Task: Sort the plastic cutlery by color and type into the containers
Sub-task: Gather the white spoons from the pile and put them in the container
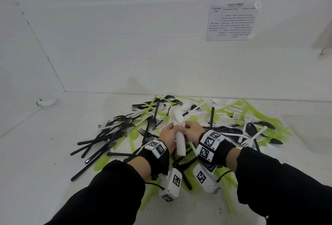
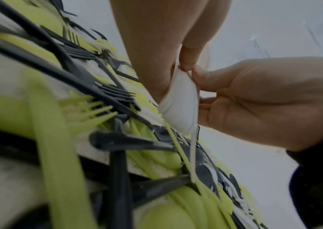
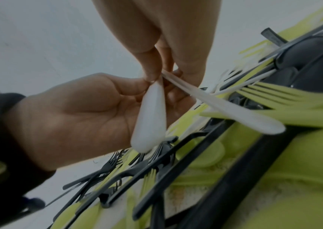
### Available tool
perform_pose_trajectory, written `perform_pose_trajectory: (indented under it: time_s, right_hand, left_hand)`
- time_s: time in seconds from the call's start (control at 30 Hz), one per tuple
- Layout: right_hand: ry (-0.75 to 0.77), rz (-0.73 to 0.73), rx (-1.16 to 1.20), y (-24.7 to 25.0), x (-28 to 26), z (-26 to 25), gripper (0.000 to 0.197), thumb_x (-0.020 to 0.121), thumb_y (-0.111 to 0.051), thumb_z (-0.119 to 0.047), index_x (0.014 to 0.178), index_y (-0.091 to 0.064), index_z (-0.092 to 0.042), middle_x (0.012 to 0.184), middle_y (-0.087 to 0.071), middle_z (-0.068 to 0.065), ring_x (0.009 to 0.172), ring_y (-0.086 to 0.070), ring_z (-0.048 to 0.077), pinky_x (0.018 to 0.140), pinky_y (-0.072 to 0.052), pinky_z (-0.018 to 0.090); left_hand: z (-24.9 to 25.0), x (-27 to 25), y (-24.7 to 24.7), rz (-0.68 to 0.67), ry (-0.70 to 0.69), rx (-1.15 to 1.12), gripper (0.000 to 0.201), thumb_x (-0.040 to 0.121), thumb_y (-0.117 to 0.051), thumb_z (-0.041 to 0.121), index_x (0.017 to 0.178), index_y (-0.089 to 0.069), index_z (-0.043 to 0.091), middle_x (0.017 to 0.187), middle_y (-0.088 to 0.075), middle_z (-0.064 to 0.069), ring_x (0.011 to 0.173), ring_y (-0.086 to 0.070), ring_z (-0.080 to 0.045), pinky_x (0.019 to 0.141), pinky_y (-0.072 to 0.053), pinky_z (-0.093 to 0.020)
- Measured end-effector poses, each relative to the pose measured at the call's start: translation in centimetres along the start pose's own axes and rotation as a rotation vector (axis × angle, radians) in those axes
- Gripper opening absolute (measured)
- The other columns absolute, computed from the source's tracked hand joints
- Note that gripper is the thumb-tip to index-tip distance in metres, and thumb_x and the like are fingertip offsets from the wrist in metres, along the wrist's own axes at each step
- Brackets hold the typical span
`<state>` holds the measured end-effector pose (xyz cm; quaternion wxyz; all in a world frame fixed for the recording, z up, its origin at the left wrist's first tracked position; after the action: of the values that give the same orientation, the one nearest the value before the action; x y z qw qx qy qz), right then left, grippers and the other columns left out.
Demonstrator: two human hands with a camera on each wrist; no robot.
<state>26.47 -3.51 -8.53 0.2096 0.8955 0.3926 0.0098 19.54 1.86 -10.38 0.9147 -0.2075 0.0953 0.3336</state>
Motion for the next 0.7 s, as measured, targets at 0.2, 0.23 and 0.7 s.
perform_pose_trajectory:
  time_s: [0.2, 0.23, 0.7]
  right_hand:
    - [-0.091, 0.219, 0.112, 2.0, -0.3, 1.3, 0.053, 0.082, -0.069, -0.021, 0.128, -0.048, -0.007, 0.087, -0.062, 0.004, 0.093, -0.065, 0.029, 0.089, -0.052, 0.044]
    - [-0.101, 0.244, 0.122, 2.2, -0.3, 1.5, 0.047, 0.081, -0.070, -0.021, 0.122, -0.051, -0.007, 0.084, -0.062, 0.003, 0.092, -0.066, 0.031, 0.087, -0.052, 0.045]
    - [-0.053, 0.226, 0.021, 3.2, -2.0, 0.8, 0.028, 0.093, -0.049, -0.012, 0.117, -0.064, -0.013, 0.115, -0.066, 0.005, 0.112, -0.059, 0.018, 0.086, -0.041, 0.016]
  left_hand:
    - [-0.5, 0.6, 0.8, 0.128, 0.008, -0.008, 0.028, 0.100, -0.035, 0.002, 0.120, -0.053, -0.004, 0.116, -0.058, -0.031, 0.107, -0.058, -0.044, 0.097, -0.044, -0.055]
    - [-0.6, 0.7, 0.9, 0.136, 0.005, 0.007, 0.027, 0.099, -0.035, 0.003, 0.118, -0.054, -0.002, 0.114, -0.060, -0.029, 0.106, -0.058, -0.043, 0.096, -0.045, -0.055]
    - [-2.1, -0.3, -2.9, 0.001, 0.066, 0.114, 0.038, 0.102, -0.035, 0.015, 0.134, -0.041, -0.004, 0.132, -0.049, -0.030, 0.118, -0.052, -0.041, 0.083, -0.054, -0.036]
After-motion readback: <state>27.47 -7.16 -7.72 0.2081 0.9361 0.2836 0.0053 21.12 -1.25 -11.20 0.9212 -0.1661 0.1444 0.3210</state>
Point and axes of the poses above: each hand's wrist, its own x-axis towards the middle knuckle, its own y-axis out of the back of the hand, z = x × y, the point moved 8 cm from there along x, towards the middle knuckle
